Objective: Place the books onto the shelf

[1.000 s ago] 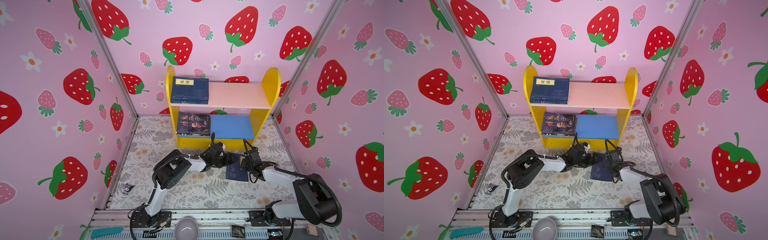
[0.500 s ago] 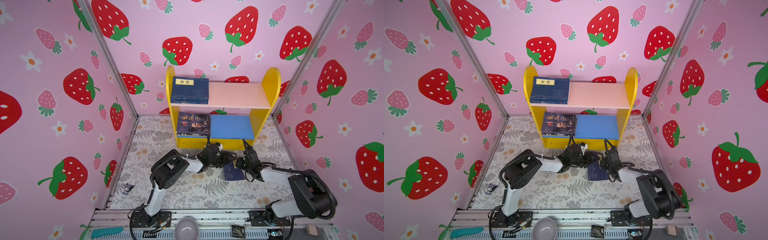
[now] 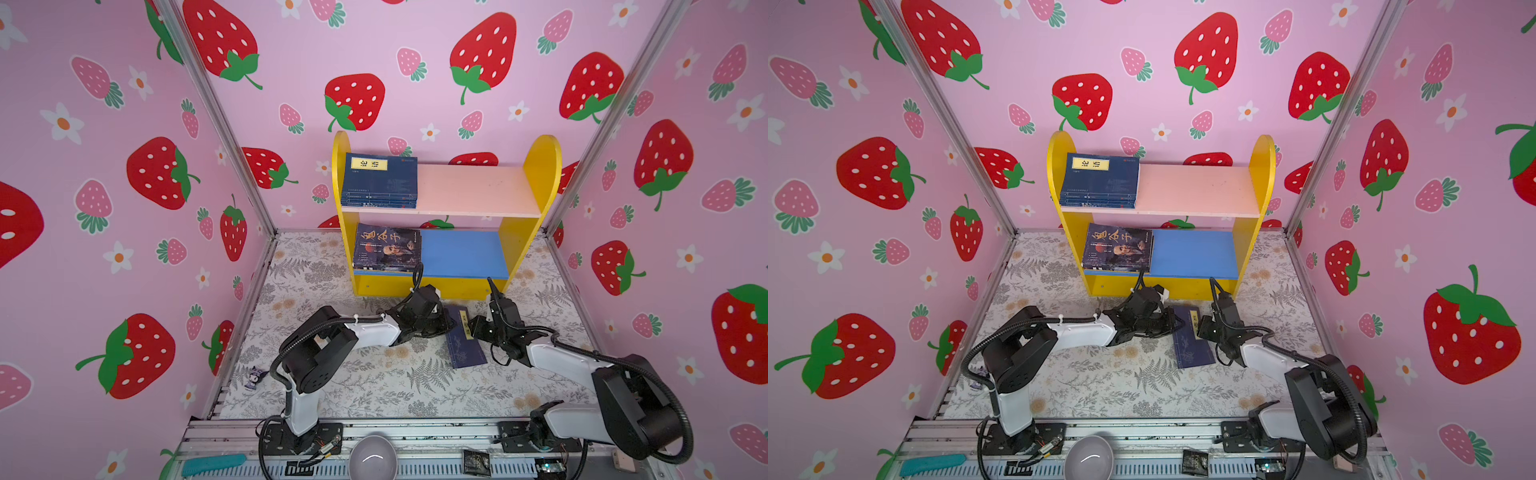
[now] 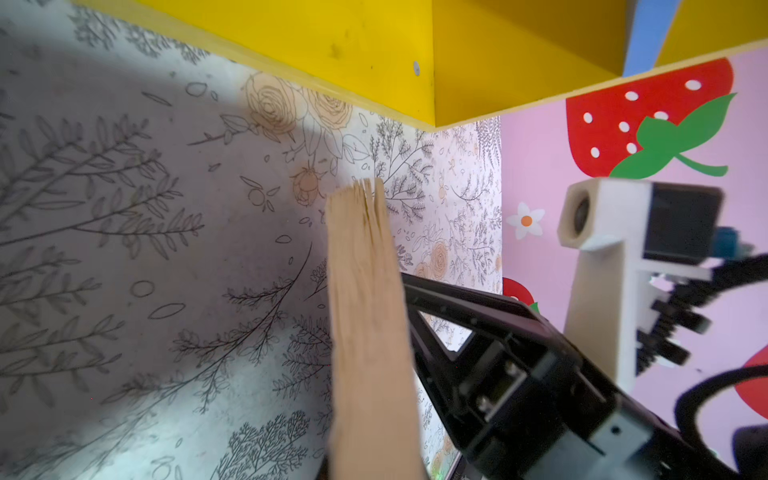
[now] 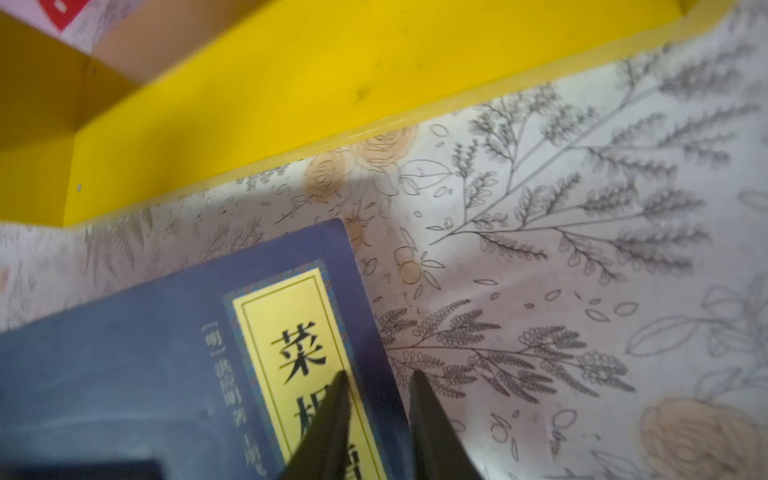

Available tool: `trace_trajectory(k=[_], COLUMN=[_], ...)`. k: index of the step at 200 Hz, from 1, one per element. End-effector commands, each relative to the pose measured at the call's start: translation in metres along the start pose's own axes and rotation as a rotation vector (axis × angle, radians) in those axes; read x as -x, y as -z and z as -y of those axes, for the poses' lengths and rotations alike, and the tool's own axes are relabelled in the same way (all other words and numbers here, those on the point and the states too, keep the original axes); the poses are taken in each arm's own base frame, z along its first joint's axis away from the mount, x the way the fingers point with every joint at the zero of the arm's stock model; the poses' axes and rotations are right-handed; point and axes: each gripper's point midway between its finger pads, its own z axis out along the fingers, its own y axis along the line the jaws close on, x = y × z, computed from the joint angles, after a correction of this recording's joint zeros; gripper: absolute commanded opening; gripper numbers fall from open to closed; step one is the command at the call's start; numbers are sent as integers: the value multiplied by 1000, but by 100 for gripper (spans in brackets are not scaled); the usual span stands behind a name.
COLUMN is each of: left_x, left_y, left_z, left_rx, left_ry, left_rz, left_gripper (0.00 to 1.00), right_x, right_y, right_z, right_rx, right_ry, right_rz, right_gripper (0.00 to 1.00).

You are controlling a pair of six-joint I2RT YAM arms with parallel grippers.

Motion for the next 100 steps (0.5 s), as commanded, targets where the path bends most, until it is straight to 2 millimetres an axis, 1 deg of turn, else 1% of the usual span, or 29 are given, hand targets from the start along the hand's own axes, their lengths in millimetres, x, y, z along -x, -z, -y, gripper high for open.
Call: trace_trajectory(k=[1, 10, 20, 34, 45, 49, 64, 82, 100], left_x=[13, 15, 17, 19, 20, 23, 29, 43, 62], left_y=[34, 50, 68, 98, 123, 133, 172, 216, 254], left_z=[29, 34, 38, 44, 49, 50, 58, 64, 65], left_rx=[-29, -16, 9, 41, 52, 71, 79, 67, 17], left_ry=[-108, -164, -236, -312, -352, -364, -403, -407, -323], left_rz=[69, 88, 111, 145, 170, 201, 281, 394, 509], left_gripper=[0, 0, 0, 0, 0, 0, 0, 0, 0], right_x=[42, 58, 74, 92, 101, 104, 107, 105, 100], right_y=[31, 45, 60, 79, 91, 95, 110, 126, 140], right_z=[-42, -52, -62, -75, -89, -94, -123, -151, -170], right_rx=[124, 150, 180, 229, 284, 307, 457, 644, 785], right_ry=[39, 46, 49, 59, 72, 78, 109, 95, 69], right_rz=[113, 169, 224, 282, 304, 312, 315, 303, 292], right_gripper=[50, 63, 73, 80, 83, 85, 89, 100, 100])
